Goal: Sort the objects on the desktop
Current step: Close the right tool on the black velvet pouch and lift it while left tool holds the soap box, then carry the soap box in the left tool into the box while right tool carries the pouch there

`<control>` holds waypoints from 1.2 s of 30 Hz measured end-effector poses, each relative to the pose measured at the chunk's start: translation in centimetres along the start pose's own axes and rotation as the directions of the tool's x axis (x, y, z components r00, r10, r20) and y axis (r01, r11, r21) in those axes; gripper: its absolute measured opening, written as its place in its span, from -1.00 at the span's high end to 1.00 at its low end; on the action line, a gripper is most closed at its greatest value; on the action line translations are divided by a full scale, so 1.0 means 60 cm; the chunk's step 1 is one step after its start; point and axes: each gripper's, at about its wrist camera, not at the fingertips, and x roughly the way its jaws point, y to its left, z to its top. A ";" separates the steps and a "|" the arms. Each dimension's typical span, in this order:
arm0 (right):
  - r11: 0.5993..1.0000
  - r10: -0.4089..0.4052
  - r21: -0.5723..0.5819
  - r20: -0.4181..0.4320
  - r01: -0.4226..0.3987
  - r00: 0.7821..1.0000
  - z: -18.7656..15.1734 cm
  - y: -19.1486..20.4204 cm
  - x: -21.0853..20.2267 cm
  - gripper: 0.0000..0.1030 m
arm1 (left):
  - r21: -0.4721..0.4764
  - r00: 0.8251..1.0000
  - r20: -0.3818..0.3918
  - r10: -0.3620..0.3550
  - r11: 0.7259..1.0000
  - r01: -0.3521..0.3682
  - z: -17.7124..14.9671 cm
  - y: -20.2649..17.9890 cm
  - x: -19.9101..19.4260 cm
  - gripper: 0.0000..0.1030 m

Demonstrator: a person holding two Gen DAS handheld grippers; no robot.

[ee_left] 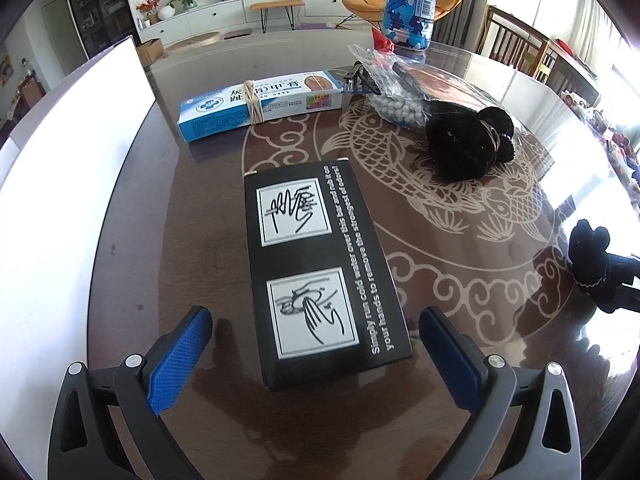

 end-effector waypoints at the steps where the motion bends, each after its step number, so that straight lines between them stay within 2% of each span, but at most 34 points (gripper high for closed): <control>1: 1.000 -0.010 -0.013 -0.029 0.009 1.000 0.009 0.003 0.005 -0.93 | 0.013 1.000 -0.005 0.019 1.000 -0.019 0.008 -0.004 0.002 -1.00; 5: 0.989 -0.112 -0.103 -0.075 0.104 0.991 0.042 0.035 0.025 -0.93 | 0.070 0.996 -0.037 0.082 0.994 -0.079 0.031 -0.025 0.021 -1.00; 6: 0.983 -0.133 -0.134 -0.080 0.122 0.988 0.046 0.046 0.030 -0.92 | 0.079 0.996 -0.021 0.089 0.993 -0.087 0.033 -0.029 0.018 -0.88; 7: 0.975 -0.153 -0.173 -0.086 0.137 0.984 0.049 0.058 0.035 -0.75 | 0.084 0.996 -0.005 0.085 0.993 -0.084 0.033 -0.031 0.015 -0.72; 8: 0.967 -0.161 -0.214 -0.102 0.136 0.982 0.049 0.069 0.044 -0.16 | 0.074 0.998 0.006 0.065 0.995 -0.065 0.034 -0.030 0.011 -0.28; 9: 0.963 -0.162 -0.238 -0.124 0.129 0.979 0.050 0.077 0.052 0.21 | 0.056 0.998 0.012 0.056 0.997 -0.056 0.034 -0.026 0.007 -0.17; 10: 0.956 -0.187 -0.252 -0.121 0.152 0.975 0.049 0.084 0.052 0.35 | 0.042 0.999 0.014 0.040 0.998 -0.041 0.033 -0.022 0.003 -0.15; 12: 0.948 -0.208 -0.263 -0.086 0.180 0.974 0.050 0.097 0.034 0.35 | 0.037 0.999 0.045 0.020 0.999 -0.022 0.024 -0.018 -0.016 -0.13; 14: 0.962 -0.164 -0.226 -0.037 0.152 0.986 0.056 0.109 0.000 0.35 | 0.055 0.995 0.094 0.010 0.998 -0.016 0.013 -0.021 -0.047 -0.13; 16: 0.962 -0.166 -0.219 -0.007 0.161 0.986 0.064 0.125 -0.016 0.35 | 0.060 0.992 0.129 -0.012 0.998 0.004 0.001 -0.019 -0.074 -0.13; 20: 0.940 -0.227 -0.273 -0.053 0.204 0.973 0.076 0.172 0.020 0.35 | 0.003 0.982 0.170 -0.076 0.997 0.077 -0.011 0.016 -0.122 -0.13; 23: 0.941 -0.178 -0.298 -0.037 0.159 0.983 0.100 0.233 0.023 0.35 | -0.025 0.968 0.233 -0.092 0.995 0.100 -0.007 0.057 -0.181 -0.13; 26: 0.937 -0.090 -0.339 0.009 0.088 0.996 0.136 0.327 0.015 0.35 | -0.051 0.956 0.289 -0.044 0.997 0.061 -0.016 0.128 -0.249 -0.13; 29: 0.919 0.029 -0.395 0.051 -0.006 0.998 0.175 0.446 0.011 0.35 | -0.118 0.949 0.312 0.056 0.993 -0.019 -0.028 0.225 -0.298 -0.13; 32: 0.885 0.157 -0.451 0.067 -0.111 0.985 0.203 0.571 0.018 0.35 | -0.207 0.943 0.282 0.175 0.971 -0.118 -0.046 0.329 -0.318 -0.13; 36: 0.832 0.286 -0.511 0.061 -0.216 0.956 0.223 0.712 0.059 0.35 | -0.315 0.950 0.202 0.239 0.934 -0.168 -0.072 0.440 -0.306 -0.13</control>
